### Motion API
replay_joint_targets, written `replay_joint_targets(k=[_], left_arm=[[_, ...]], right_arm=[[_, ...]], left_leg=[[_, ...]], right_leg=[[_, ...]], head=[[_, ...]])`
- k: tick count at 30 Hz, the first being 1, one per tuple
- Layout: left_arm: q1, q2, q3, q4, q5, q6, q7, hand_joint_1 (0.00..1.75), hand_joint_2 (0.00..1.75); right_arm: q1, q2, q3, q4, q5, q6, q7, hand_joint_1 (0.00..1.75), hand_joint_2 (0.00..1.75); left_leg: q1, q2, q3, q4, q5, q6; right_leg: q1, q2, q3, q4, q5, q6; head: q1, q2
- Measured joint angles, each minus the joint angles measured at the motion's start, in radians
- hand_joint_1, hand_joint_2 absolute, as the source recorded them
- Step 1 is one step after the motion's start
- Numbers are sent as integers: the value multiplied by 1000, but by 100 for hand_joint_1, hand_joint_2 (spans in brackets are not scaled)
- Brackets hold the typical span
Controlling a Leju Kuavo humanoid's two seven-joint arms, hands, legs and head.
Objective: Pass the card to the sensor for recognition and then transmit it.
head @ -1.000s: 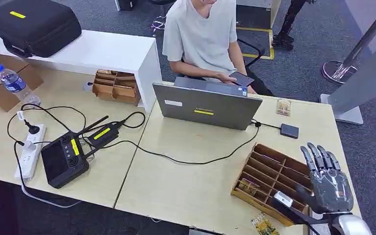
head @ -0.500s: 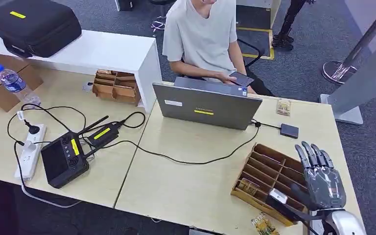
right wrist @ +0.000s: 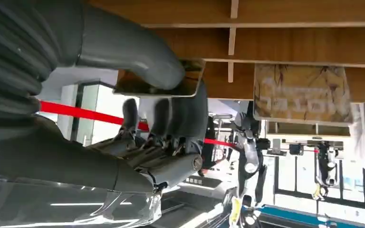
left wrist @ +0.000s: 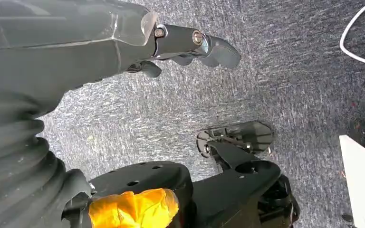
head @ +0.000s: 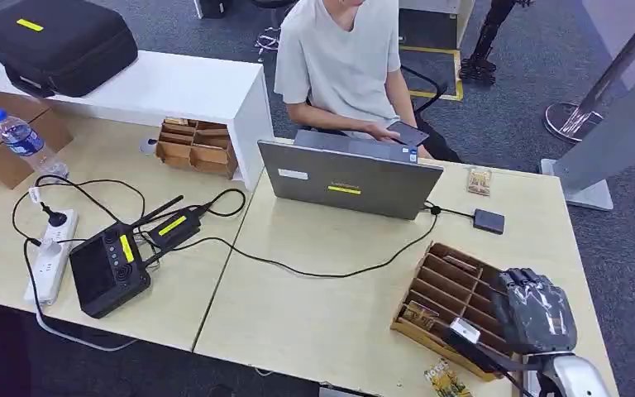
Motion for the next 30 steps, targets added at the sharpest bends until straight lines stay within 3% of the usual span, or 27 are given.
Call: replay_joint_targets(k=[22,30], left_arm=[[0,0,0,0,0,0,-3,0,175],[-2,0,0,0,-3,29,-12,0,175]], right_arm=[[0,0,1,0,-1,-1,0,175,175],[2,2,1,0,1,-1,0,175,175]], left_leg=[[0,0,0,0,0,0],[0,0,0,0,0,0]], right_leg=[[0,0,0,0,0,0],[0,0,0,0,0,0]], head=[[0,0],[0,0]])
